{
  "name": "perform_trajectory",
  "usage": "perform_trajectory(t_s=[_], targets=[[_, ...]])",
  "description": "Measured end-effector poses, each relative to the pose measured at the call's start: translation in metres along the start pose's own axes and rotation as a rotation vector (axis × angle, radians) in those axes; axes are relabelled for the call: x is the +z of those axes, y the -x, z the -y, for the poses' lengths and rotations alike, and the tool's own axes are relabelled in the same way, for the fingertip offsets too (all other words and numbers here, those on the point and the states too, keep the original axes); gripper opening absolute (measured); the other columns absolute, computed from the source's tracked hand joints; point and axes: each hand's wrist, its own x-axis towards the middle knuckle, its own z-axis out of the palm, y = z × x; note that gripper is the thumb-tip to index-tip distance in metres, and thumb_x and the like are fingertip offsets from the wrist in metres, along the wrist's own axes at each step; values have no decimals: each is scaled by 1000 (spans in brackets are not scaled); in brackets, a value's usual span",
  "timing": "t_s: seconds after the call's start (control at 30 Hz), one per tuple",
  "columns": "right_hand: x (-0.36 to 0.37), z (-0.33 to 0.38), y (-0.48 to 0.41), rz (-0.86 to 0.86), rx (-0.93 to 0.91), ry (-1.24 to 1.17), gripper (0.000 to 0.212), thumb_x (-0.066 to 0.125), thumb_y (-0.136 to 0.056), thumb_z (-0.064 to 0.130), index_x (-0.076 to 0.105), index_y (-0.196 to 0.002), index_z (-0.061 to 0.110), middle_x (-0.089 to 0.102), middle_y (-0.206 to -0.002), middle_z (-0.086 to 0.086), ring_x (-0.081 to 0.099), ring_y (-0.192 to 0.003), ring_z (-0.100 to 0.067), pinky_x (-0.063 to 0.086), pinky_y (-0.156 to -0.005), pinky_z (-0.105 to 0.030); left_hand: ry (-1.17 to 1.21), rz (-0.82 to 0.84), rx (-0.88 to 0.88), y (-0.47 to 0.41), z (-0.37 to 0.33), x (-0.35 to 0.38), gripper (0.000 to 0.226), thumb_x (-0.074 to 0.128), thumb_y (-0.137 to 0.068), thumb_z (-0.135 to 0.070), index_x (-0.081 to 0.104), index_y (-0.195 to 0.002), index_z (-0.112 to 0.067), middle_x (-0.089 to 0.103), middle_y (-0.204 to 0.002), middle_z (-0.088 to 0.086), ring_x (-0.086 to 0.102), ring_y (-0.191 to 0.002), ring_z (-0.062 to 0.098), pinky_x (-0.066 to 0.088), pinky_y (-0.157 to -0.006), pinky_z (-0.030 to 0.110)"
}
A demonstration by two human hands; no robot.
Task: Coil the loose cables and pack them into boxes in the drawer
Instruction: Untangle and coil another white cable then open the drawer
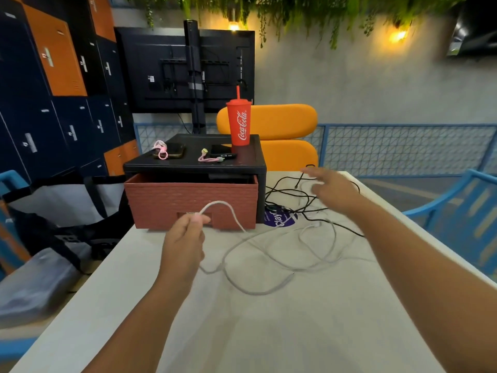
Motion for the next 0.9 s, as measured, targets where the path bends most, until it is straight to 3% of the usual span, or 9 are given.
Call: perform_trajectory(t_s=[0.1,0.17,0.27,0.33,0.43,0.53,0.67,0.77,0.9], targets=[[34,35,25,205,-220,-148,48,52,-93,13,43,-137,29,42,-142,7,49,-120,-14,39,-98,-29,70,113,26,0,-13,19,28,40,-99,-21,62,-82,-14,31,-45,-13,26,-44,4,24,-47,22],[59,43,32,308,-303,-240,48,54,-93,15,41,-139,25,46,-138,8,46,-120,-7,37,-102,-27,119,180,86,3,-22,28,27,42,-98,-18,63,-81,-14,33,-46,-10,29,-44,5,27,-46,20],[83,41,32,269,-249,-381,17,48,-96,16,59,-107,24,60,-105,5,57,-97,-12,50,-78,-23,180,263,151,5,-34,35,22,46,-95,-11,64,-83,-15,41,-43,-10,37,-42,4,36,-48,19],[88,36,32,228,-138,-530,20,41,-99,18,54,-83,20,57,-91,0,56,-88,-15,51,-66,-21,263,314,113,3,-37,36,23,44,-95,-8,64,-89,-16,43,-45,-9,38,-44,5,37,-52,21],[90,28,31,195,-22,-647,25,36,-99,16,50,-78,15,59,-86,-2,57,-86,-13,55,-68,-28,378,353,25,-2,-34,35,24,41,-96,-7,63,-98,-15,42,-48,-4,38,-46,7,33,-56,25],[87,16,18,-56,95,-724,24,37,-95,10,49,-75,14,58,-73,-4,57,-73,-17,52,-66,-29,448,335,-25,-7,-27,33,18,47,-88,-19,62,-97,-12,40,-47,-3,38,-45,7,34,-56,26],[81,-16,4,-485,-7,-329,14,47,-94,16,54,-83,12,55,-77,-2,51,-76,-21,37,-61,-28,466,305,-73,-13,-14,31,25,45,-85,-30,60,-90,-10,34,-43,-6,33,-41,7,37,-50,21],[77,-31,0,-775,-241,-33,23,47,-93,21,63,-87,6,59,-81,-10,46,-78,-21,28,-71,-23,501,313,-139,-18,-3,32,24,47,-82,-34,54,-77,-11,28,-44,-6,28,-39,6,36,-45,18],[79,-42,-9,-828,-474,265,20,49,-82,13,66,-74,8,59,-75,-10,40,-78,-21,40,-70,-37,692,255,-244,-30,9,28,27,49,-82,-36,48,-66,-15,27,-42,-7,27,-37,5,35,-42,17]])
